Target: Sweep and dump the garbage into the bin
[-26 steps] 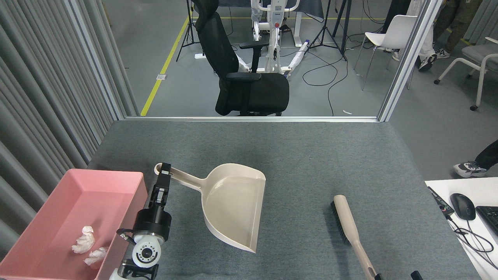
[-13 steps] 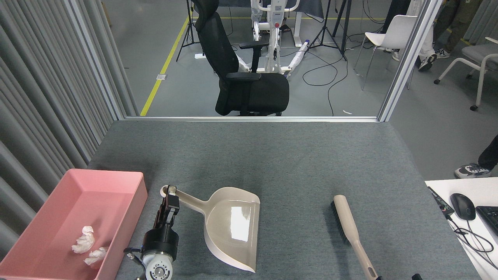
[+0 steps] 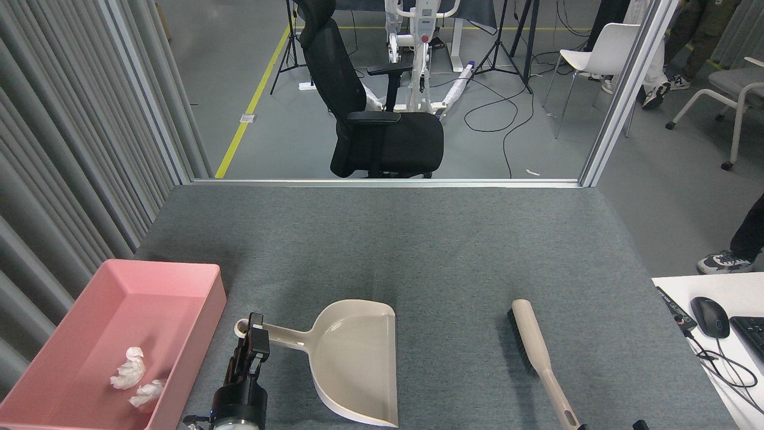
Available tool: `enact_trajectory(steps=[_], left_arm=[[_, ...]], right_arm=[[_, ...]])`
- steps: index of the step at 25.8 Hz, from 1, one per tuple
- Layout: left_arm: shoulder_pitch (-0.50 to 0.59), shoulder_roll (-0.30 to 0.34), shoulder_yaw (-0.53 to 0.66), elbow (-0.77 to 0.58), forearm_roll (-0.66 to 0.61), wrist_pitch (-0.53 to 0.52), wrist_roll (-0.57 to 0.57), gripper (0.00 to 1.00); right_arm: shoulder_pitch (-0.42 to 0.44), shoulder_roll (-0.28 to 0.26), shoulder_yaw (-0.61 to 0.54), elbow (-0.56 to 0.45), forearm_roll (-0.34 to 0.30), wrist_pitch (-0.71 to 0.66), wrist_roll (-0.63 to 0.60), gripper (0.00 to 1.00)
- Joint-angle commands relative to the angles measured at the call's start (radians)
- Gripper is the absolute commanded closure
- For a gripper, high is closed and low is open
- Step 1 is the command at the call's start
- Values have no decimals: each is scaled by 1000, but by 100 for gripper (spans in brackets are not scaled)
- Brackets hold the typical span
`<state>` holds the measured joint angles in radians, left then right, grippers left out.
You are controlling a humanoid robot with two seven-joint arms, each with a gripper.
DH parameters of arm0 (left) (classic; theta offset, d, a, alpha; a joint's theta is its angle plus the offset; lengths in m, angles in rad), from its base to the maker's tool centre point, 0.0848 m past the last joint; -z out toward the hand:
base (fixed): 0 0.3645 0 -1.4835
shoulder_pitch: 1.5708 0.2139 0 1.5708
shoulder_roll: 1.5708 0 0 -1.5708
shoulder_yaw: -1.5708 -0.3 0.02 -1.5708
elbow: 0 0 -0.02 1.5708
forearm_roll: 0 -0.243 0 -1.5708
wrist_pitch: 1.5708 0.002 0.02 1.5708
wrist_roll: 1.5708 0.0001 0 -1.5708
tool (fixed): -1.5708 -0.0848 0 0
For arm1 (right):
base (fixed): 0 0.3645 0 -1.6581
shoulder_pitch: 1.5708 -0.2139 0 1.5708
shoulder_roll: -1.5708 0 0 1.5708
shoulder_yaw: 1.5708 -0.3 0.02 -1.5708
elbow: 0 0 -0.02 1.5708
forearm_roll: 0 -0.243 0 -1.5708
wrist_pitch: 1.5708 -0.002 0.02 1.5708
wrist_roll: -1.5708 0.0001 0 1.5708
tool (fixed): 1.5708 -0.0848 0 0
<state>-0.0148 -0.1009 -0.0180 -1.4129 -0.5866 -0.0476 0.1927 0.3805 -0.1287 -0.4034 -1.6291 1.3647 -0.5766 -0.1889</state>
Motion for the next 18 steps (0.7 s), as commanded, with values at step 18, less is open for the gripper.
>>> enact_trajectory(steps=[18], left_arm=[[271,136,-56,-259,-502,-71,-1,0]], right_arm=[[-3,0,0,0,-4,-5,-1,1]])
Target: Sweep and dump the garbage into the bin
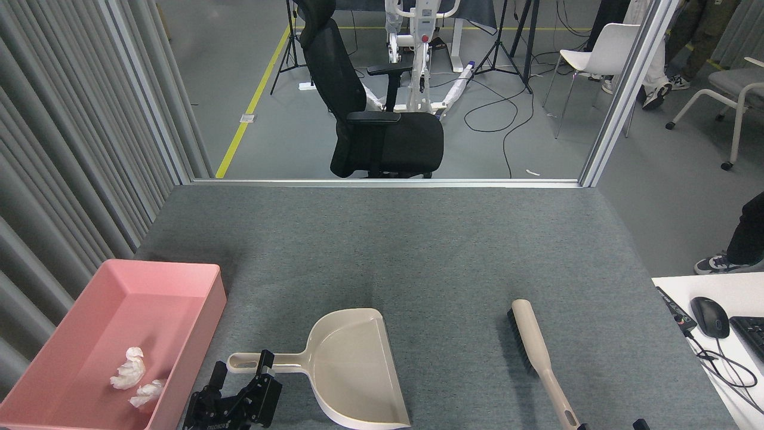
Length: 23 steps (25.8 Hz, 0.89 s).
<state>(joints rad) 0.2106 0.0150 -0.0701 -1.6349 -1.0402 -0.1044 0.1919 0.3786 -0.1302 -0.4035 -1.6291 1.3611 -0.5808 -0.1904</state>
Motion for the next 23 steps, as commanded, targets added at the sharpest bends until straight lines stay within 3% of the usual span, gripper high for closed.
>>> enact_trajectory(steps=[1,8,15,23], left_arm=[[58,31,-2,-60,-55,-26,1,0],[78,51,6,-94,-270,-35,3,0],[20,54,27,-92,-524,-29,6,0],[3,88,65,-89,-600,-29,4,0]], right_arm=[[-1,3,0,0,0,-1,0,1],[-4,7,0,0,0,-1,0,1],[-12,26,0,-2,-7,6,-1,1],[-17,38,5,-69,-8,58,-12,1]])
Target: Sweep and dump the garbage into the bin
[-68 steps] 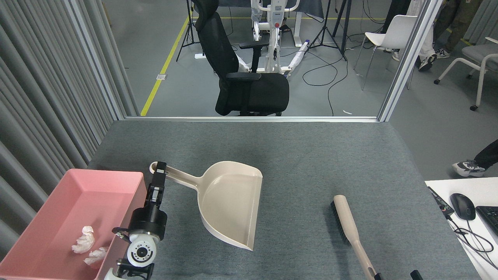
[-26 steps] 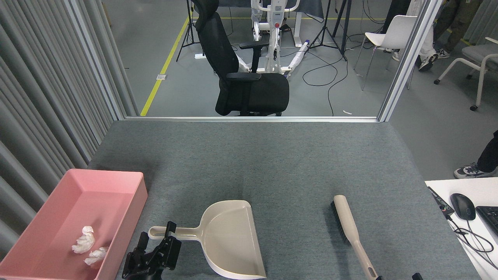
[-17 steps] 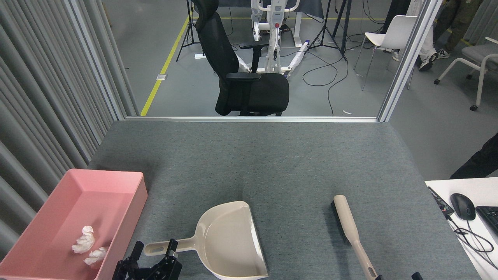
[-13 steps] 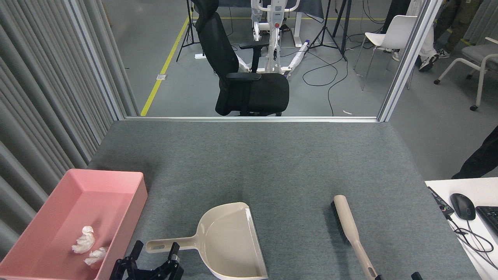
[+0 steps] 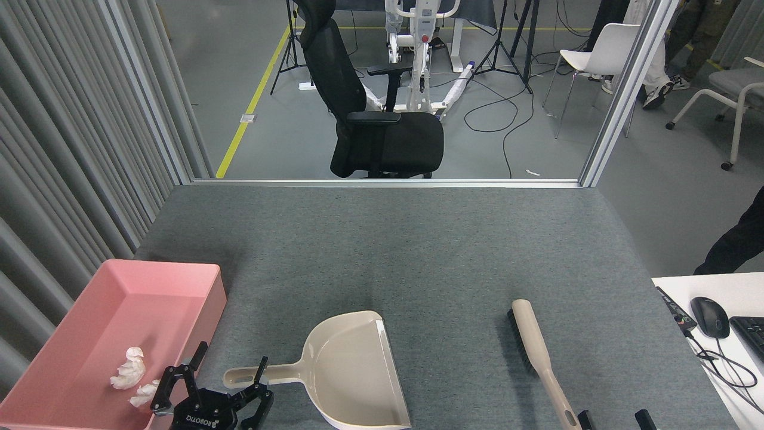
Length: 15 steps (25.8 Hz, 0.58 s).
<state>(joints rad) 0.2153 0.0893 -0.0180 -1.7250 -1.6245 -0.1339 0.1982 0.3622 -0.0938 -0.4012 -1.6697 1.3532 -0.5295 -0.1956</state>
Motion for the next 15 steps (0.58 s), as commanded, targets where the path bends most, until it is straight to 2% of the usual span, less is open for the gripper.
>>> enact_trajectory(steps=[1,5,7,9,11,15], left_arm=[[-2,13,23,1,-15,4,-2,0],[-2,10,35,-1,-15,13,-3,0],[-2,6,35,-1,-15,13,-3,0],[-4,3,35,-1,-15,13,-3,0],[-2,0,36,-1,-15,13,-3,0],[-4,-17,36,-1,-15,14,-3,0]], right_arm=[[-2,5,2,-35,3,10,-7,1],[-6,19,18,-73,26,71,-16,1],[-5,46,77,-96,69,128,-16,1],[-5,49,160,-100,96,210,-15,1],[-6,49,217,-100,96,278,-12,1],[-6,46,260,-120,99,295,-13,1]])
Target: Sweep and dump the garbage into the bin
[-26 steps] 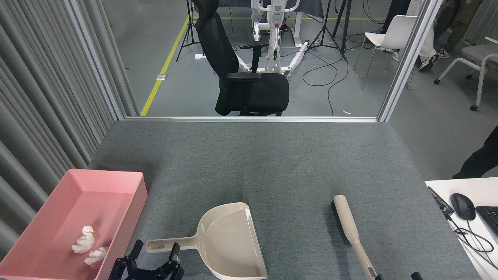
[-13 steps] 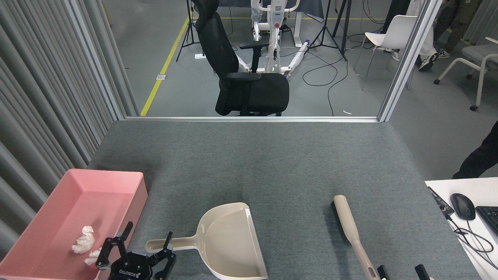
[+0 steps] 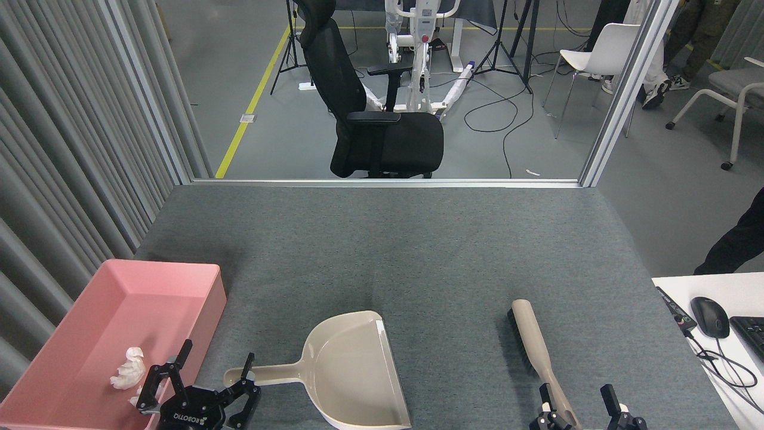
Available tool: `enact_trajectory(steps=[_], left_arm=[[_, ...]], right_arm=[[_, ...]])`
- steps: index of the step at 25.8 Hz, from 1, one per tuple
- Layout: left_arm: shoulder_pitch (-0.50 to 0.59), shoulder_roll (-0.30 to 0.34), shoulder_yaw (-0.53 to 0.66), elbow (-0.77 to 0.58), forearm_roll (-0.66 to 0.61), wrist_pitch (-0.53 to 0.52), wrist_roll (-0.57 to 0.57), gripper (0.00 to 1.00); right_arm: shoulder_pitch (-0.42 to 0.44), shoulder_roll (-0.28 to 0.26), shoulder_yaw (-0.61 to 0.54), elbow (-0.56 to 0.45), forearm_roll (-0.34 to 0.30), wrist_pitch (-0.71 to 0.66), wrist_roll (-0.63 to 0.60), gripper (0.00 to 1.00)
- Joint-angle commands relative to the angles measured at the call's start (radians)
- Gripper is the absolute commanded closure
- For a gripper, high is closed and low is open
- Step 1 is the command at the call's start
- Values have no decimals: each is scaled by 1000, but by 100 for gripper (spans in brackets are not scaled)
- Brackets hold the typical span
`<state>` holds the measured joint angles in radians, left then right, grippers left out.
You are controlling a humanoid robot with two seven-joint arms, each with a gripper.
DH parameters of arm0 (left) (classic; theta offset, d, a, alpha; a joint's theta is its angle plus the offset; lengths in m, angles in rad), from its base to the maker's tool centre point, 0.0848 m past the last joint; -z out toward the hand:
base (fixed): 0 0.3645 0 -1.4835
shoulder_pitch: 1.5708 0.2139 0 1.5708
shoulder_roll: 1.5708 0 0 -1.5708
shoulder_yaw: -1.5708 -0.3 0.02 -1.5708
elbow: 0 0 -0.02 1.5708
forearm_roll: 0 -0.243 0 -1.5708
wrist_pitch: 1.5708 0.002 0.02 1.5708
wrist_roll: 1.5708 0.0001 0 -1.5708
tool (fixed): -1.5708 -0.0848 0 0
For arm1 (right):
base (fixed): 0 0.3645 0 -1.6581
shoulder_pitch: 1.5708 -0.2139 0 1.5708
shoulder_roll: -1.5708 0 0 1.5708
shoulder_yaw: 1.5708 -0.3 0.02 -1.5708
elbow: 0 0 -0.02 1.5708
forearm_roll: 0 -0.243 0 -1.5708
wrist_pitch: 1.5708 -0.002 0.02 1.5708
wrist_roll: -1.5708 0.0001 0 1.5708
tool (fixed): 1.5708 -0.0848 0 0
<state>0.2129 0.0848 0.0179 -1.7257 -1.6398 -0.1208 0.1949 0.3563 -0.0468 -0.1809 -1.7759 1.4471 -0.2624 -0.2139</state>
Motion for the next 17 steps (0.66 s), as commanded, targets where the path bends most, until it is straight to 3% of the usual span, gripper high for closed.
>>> enact_trajectory(steps=[1,8,17], left_arm=[[-1,-17,2,0,-2,1,0,0],[0,-57,5,-2,-5,13,-3,0],[17,-45,14,-3,-5,3,-3,0]], right_arm=[[0,-1,43,-16,6,29,4,1],[-3,2,95,-16,6,97,2,1],[-5,4,100,-16,55,83,-91,1]])
